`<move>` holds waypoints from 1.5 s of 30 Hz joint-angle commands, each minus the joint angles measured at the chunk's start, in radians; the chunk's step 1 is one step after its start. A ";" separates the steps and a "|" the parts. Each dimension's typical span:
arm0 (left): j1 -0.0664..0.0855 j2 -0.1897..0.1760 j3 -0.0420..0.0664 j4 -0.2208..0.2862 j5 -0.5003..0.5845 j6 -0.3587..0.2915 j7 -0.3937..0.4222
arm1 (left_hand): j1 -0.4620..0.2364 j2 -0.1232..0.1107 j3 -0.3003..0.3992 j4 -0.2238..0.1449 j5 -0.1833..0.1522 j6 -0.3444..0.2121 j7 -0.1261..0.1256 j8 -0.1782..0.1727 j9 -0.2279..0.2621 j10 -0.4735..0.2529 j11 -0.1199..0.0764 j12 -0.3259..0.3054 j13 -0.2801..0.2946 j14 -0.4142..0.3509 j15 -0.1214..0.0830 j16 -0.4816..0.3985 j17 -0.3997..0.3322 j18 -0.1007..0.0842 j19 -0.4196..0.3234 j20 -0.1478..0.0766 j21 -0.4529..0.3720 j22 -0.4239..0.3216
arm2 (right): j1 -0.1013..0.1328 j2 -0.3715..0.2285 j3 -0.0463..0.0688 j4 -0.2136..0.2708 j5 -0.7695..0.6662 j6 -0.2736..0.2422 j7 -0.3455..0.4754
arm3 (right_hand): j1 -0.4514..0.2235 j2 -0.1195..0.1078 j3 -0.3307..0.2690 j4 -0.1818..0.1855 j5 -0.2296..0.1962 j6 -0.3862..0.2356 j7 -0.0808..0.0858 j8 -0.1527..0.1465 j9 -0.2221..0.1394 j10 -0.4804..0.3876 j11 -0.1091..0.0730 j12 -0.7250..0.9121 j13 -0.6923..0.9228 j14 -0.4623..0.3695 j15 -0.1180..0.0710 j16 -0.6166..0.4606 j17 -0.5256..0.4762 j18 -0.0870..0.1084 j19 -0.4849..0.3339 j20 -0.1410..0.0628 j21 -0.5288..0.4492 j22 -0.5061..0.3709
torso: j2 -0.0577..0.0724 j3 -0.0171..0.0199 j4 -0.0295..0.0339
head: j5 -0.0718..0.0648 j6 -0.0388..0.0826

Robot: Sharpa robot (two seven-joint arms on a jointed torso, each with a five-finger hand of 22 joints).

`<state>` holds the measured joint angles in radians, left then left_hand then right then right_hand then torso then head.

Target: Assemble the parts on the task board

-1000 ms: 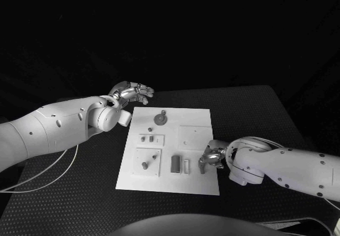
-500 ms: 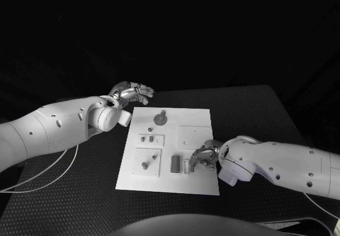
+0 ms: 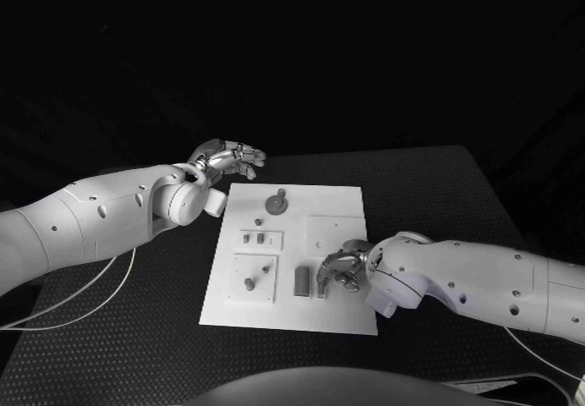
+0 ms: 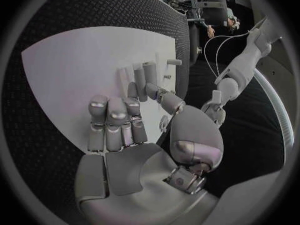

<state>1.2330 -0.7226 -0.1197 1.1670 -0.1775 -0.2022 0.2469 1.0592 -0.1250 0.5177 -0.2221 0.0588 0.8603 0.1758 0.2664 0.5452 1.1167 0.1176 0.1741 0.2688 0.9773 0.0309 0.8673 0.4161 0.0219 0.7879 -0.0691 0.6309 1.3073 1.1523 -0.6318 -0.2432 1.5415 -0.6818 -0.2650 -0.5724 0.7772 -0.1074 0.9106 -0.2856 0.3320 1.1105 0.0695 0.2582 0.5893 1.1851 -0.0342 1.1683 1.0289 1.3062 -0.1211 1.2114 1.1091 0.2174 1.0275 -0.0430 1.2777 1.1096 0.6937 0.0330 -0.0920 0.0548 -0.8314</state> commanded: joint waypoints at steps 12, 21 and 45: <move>0.001 -0.001 0.001 0.004 -0.009 0.012 0.004 | -0.006 -0.005 -0.001 0.008 -0.002 -0.006 -0.001 0.006 -0.002 -0.003 0.005 0.006 -0.001 -0.008 0.000 -0.006 0.002 0.021 -0.004 0.000 -0.004 0.007 | -0.008 0.000 -0.004 -0.005 -0.020 0.033 -0.007 | 0.017 0.035 -0.009 -0.003 -0.009 0.008 0.002 -0.003 -0.003 0.007 -0.004 -0.002 0.003 -0.001 -0.005 -0.005 0.000 0.044 0.003 -0.002 0.003 -0.003 | 0.000 0.0003 -0.0015 | 0.007 -0.005; 0.001 -0.003 0.001 0.004 -0.010 0.012 0.004 | -0.006 -0.005 -0.001 0.009 -0.002 -0.006 -0.001 0.006 -0.002 -0.003 0.005 0.006 -0.001 -0.008 0.000 -0.007 0.002 0.021 -0.005 0.000 -0.004 0.007 | -0.010 -0.015 -0.004 -0.002 -0.060 0.039 -0.015 | 0.015 0.034 -0.014 -0.004 -0.019 0.009 0.002 -0.002 -0.004 0.006 -0.004 -0.002 0.005 -0.001 -0.006 -0.005 0.000 0.044 0.003 -0.003 0.004 -0.003 | -0.001 -0.0009 -0.0012 | 0.009 -0.007; 0.001 -0.004 0.001 0.004 -0.010 0.011 0.003 | -0.006 -0.005 -0.001 0.010 -0.002 -0.006 -0.001 0.007 -0.002 -0.003 0.005 0.007 -0.001 -0.009 0.000 -0.007 0.003 0.021 -0.005 0.001 -0.005 0.008 | -0.011 -0.007 -0.004 -0.008 -0.049 0.049 -0.012 | 0.013 0.029 -0.020 -0.003 -0.023 0.011 0.001 0.000 -0.005 0.007 -0.005 -0.002 0.008 -0.001 -0.007 -0.005 0.000 0.044 0.003 -0.004 0.004 -0.005 | 0.000 0.0000 -0.0003 | 0.012 -0.010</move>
<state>1.2330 -0.7277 -0.1197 1.1688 -0.1830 -0.2020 0.2441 1.0592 -0.1250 0.5178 -0.2167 0.0588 0.8603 0.1758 0.2664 0.5445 1.1167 0.1176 0.1741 0.2690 0.9773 0.0308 0.8634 0.4175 0.0305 0.7878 -0.0690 0.6310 1.3076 1.1440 -0.6415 -0.2458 1.5338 -0.7309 -0.2434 -0.5857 0.7721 -0.1022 0.8965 -0.2882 0.3089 1.1134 0.0715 0.2534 0.5823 1.1856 -0.0347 1.1683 1.0354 1.3043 -0.1230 1.2115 1.1092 0.2179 1.0288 -0.0411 1.2776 1.1055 0.6937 0.0335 -0.0933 0.0669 -0.8402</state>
